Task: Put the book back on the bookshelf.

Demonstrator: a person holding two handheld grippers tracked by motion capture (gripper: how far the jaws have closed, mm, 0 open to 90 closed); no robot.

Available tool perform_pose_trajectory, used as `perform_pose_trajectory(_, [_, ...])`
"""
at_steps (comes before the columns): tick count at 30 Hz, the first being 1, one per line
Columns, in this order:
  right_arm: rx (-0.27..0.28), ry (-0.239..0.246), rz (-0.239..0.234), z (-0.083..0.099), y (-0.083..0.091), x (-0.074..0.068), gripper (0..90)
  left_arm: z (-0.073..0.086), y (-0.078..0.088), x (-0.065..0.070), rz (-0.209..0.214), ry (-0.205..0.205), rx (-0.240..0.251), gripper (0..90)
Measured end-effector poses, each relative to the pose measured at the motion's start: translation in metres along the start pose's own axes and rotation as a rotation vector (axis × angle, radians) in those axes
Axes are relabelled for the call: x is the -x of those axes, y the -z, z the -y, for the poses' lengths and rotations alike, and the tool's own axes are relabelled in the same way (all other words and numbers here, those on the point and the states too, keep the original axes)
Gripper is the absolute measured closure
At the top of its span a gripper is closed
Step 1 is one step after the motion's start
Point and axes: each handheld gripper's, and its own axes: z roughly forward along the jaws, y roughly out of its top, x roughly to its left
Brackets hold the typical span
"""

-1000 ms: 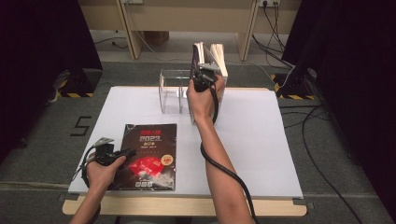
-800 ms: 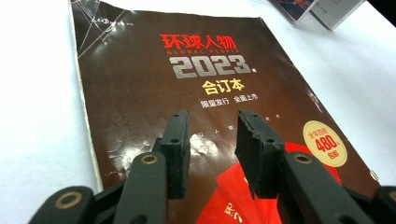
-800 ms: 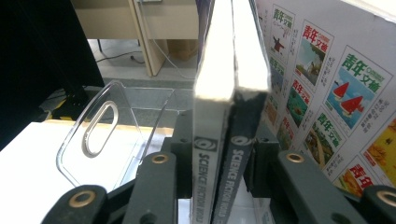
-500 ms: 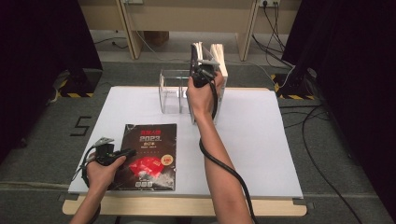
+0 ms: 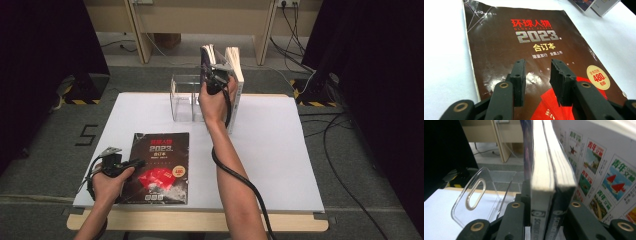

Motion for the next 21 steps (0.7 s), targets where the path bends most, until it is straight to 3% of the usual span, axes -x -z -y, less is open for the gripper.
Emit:
perform_pose_trajectory(9, [0.090,-0.008,0.049,0.011,0.000,-0.005,76.6,0.000,0.000,-0.001,0.004,-0.002,0.004,64.3])
perform_pose_trajectory(15, [0.094,0.006,0.086,0.016,0.004,-0.009,75.1,0.000,0.001,0.000,0.000,-0.002,0.004,64.2])
perform_pose_trajectory(21, [0.094,0.035,0.077,0.017,0.009,-0.008,71.2,0.001,0.000,0.001,0.003,-0.008,-0.001,64.1])
